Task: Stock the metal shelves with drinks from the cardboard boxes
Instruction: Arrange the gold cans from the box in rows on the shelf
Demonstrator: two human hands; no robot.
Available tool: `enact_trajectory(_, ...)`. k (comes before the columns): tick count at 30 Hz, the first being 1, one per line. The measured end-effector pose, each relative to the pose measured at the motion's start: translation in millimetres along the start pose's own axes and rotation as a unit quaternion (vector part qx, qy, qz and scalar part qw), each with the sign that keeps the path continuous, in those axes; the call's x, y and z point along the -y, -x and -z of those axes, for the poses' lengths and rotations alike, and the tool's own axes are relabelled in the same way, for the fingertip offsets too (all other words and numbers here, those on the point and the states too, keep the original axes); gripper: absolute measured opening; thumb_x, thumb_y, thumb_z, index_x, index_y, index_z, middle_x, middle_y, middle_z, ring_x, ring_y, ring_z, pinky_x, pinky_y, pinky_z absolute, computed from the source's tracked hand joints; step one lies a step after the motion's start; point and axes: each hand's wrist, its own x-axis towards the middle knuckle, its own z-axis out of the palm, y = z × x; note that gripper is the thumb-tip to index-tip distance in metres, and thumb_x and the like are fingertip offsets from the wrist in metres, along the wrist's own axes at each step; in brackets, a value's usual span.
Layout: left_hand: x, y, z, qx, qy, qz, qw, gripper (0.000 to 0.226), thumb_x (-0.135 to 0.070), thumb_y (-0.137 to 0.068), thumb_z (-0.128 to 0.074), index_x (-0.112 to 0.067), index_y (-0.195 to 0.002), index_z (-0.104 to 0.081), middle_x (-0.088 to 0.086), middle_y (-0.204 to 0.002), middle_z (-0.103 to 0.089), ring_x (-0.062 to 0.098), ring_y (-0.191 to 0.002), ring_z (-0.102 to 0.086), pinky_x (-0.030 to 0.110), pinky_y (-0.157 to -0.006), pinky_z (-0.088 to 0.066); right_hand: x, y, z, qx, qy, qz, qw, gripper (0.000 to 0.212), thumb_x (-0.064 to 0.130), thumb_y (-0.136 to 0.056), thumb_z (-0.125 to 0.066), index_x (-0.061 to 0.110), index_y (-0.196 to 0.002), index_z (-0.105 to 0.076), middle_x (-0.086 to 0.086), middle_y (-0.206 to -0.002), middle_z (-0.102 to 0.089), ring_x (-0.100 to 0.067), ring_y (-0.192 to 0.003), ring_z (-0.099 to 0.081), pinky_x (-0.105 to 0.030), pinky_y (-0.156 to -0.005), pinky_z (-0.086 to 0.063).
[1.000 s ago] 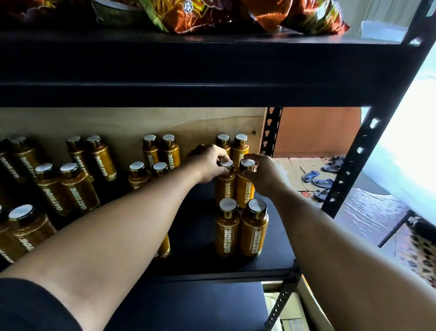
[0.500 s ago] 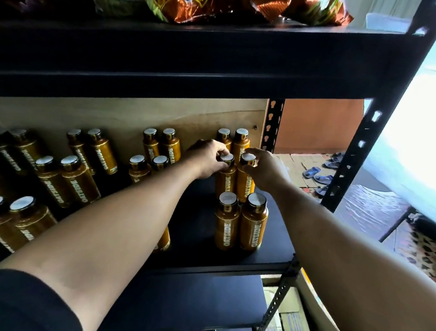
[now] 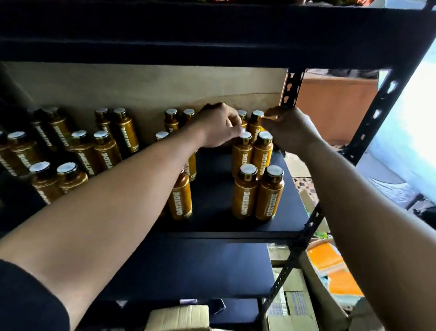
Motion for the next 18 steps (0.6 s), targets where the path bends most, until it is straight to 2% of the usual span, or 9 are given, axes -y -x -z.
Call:
enact_trajectory(2, -4, 13, 13, -0.004, -0.004, -0.023, 1.000, 0.025, -0.039, -0.098, -0.063, -0.022, -0.116, -0.068, -0.001, -0.105, -0.070, 0.013, -0.087, -0.066, 0.033, -0.079, -0.056, 16, 15, 8, -0.002, -0.008, 0.006, 1.000, 0.034, 0.046, -0.099, -0.060, 0.033, -0.128, -0.069, 0.007, -0.109, -0.067, -0.013, -0.087, -0.064, -0.020, -0.062, -0.046)
enact_trajectory(4, -6, 27, 27, 0.011, -0.007, -0.041, 0.999, 0.025, -0.042, -0.097, -0.063, -0.026, -0.116, -0.068, -0.004, -0.106, -0.071, 0.009, -0.085, -0.066, 0.030, -0.075, -0.054, 31, 31, 13, -0.014, -0.005, 0.015, 1.000, 0.036, 0.048, -0.097, -0.062, 0.034, -0.130, -0.068, 0.009, -0.111, -0.066, -0.009, -0.086, -0.064, -0.017, -0.065, -0.044)
enact_trajectory(6, -9, 43, 42, 0.049, -0.010, -0.044, 0.998, 0.029, -0.045, -0.096, -0.064, -0.031, -0.122, -0.064, -0.007, -0.109, -0.070, 0.006, -0.086, -0.066, 0.026, -0.070, -0.049, 44, 49, 17, -0.018, 0.000, 0.024, 1.000, 0.035, 0.050, -0.096, -0.063, 0.036, -0.128, -0.067, 0.010, -0.110, -0.066, -0.003, -0.080, -0.062, -0.015, -0.063, -0.043)
enact_trajectory(8, -11, 63, 57, 0.110, -0.017, -0.045, 0.993, 0.042, -0.047, -0.095, -0.065, -0.034, -0.134, -0.057, -0.007, -0.120, -0.068, 0.007, -0.097, -0.065, 0.027, -0.075, -0.047, 55, 70, 20, 0.004, -0.005, 0.034, 0.999, 0.036, 0.051, -0.096, -0.062, 0.039, -0.130, -0.065, 0.011, -0.110, -0.066, -0.001, -0.082, -0.061, -0.017, -0.064, -0.043)
enact_trajectory(10, -11, 89, 68, 0.165, -0.018, -0.050, 0.985, 0.053, -0.048, -0.094, -0.066, -0.037, -0.143, -0.048, -0.007, -0.129, -0.064, 0.009, -0.107, -0.060, 0.030, -0.083, -0.046, 61, 95, 20, 0.049, -0.005, 0.056, 0.997, 0.040, 0.052, -0.096, -0.062, 0.040, -0.135, -0.061, 0.013, -0.114, -0.067, -0.004, -0.093, -0.063, -0.021, -0.073, -0.047)
enact_trajectory(12, -6, 118, 70, 0.194, -0.011, -0.046, 0.980, 0.061, -0.051, -0.093, -0.065, -0.040, -0.148, -0.041, -0.010, -0.130, -0.062, 0.004, -0.106, -0.056, 0.025, -0.081, -0.045, 56, 120, 11, 0.118, -0.016, 0.064, 0.991, 0.047, 0.053, -0.094, -0.064, 0.042, -0.139, -0.057, 0.015, -0.118, -0.069, -0.007, -0.106, -0.065, -0.028, -0.087, -0.051)
enact_trajectory(14, 4, 148, 61, 0.200, -0.001, -0.027, 0.979, 0.062, -0.056, -0.091, -0.065, -0.042, -0.147, -0.043, -0.014, -0.127, -0.061, -0.002, -0.102, -0.055, 0.023, -0.083, -0.046, 41, 145, -7, 0.201, -0.033, 0.049, 0.978, 0.051, 0.055, -0.090, -0.068, 0.048, -0.139, -0.054, 0.014, -0.122, -0.070, -0.010, -0.114, -0.065, -0.038, -0.100, -0.052)
enact_trajectory(16, 20, 176, 43, 0.214, 0.009, 0.009, 0.977, 0.059, -0.060, -0.089, -0.066, -0.041, -0.142, -0.050, -0.014, -0.127, -0.063, 0.001, -0.107, -0.058, 0.027, -0.091, -0.050, 23, 165, -30, 0.266, -0.042, 0.039, 0.962, 0.059, 0.068, -0.080, -0.070, 0.057, -0.135, -0.052, 0.012, -0.124, -0.069, -0.009, -0.114, -0.066, -0.042, -0.103, -0.053)
enact_trajectory(18, 38, 203, 16, 0.234, 0.018, 0.056, 0.970, 0.058, -0.061, -0.088, -0.066, -0.039, -0.140, -0.053, -0.014, -0.127, -0.064, 0.004, -0.112, -0.058, 0.026, -0.092, -0.048, -1, 185, -61, 0.314, -0.042, 0.022, 0.948, 0.060, 0.064, -0.084, -0.071, 0.055, -0.139, -0.050, 0.011, -0.125, -0.068, -0.008, -0.110, -0.067, -0.037, -0.097, -0.056)
